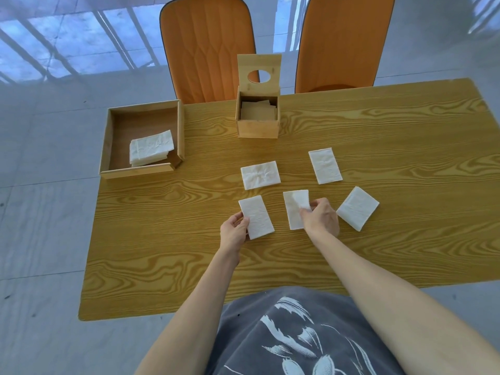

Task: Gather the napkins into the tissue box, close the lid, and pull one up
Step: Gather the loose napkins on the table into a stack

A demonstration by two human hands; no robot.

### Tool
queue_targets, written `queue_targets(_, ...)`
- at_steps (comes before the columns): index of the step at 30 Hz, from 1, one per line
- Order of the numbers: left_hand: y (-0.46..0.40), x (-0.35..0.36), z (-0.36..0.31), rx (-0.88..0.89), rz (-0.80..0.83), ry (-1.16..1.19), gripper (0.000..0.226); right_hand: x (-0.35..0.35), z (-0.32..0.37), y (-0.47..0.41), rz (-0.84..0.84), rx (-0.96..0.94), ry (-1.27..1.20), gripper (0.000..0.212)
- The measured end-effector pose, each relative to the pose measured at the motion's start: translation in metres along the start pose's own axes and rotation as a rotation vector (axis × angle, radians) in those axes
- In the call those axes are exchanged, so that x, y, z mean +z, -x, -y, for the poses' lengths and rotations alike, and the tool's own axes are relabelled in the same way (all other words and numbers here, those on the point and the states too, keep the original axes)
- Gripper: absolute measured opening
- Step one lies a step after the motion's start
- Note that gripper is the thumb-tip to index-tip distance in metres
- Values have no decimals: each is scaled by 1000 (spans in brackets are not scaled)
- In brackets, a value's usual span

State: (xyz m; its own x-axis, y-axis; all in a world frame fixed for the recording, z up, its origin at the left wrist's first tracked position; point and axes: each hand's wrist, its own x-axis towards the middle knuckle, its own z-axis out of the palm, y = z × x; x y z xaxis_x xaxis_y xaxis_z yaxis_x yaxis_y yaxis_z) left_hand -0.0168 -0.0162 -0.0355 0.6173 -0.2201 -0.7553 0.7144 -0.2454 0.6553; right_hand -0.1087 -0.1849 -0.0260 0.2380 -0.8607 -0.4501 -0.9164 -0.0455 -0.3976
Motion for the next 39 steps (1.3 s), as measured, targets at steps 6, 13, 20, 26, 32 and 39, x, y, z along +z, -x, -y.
queue_targets(6,3,1,-1,-3,3,24,32,-1,-3,2,34,-196,-252,24)
queue_targets(13,3,0,0,-4,7,39,29,9,-2,9,405,-160,-618,27)
queue_targets(20,4,0,-3,-14,18,64,27,29,15,18,501,-175,-593,23)
queue_targets(26,3,0,-4,-46,4,119,31,43,22,17,357,-252,-289,26)
queue_targets(32,0,2,1,-21,-54,126,31,41,28,17,260,-408,-2,30)
queue_targets(39,-7,1,-1,-40,-103,168,31,26,66,-17,110,-639,170,26)
